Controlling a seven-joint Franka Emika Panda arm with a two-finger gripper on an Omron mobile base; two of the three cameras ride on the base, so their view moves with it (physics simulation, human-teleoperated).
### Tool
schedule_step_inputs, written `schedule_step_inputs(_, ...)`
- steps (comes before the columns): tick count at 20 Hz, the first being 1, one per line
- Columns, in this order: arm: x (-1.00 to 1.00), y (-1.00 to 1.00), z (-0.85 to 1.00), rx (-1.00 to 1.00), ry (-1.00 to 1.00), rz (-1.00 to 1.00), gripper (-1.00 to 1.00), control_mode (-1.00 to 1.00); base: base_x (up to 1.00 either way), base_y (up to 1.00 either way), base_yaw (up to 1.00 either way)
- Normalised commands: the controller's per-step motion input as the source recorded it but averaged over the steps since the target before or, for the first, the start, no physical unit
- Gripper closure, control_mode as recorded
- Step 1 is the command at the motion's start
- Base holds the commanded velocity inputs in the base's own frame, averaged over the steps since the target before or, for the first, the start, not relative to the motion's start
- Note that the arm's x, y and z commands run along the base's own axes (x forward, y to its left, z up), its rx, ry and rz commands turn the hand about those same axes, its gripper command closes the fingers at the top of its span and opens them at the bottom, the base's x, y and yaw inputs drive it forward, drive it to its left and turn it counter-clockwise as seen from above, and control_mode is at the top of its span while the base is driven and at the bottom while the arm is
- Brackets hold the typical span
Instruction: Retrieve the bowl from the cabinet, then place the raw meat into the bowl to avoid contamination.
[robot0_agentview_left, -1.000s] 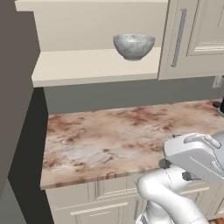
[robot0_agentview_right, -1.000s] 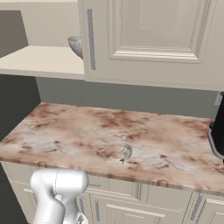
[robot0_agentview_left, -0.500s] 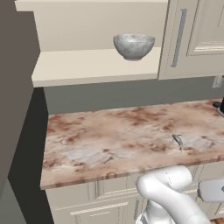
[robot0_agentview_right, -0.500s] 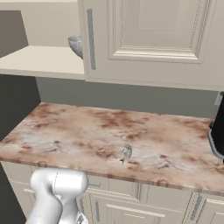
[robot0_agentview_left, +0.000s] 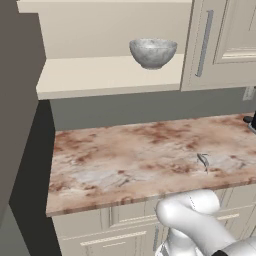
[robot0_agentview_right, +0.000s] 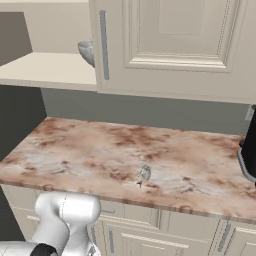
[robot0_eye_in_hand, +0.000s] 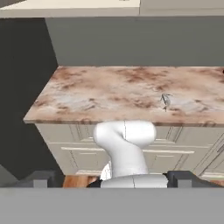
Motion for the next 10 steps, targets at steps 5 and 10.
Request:
schedule_step_inputs(5,0.04,-0.25,0.46,-0.17,-0.15,-0.09,-1.00,-1.00,0.00,0.00,0.00)
schedule_step_inputs(10,0.29,-0.14,0.57,-0.08,-0.12,-0.12,-1.00,-1.00,0.00,0.00,0.00)
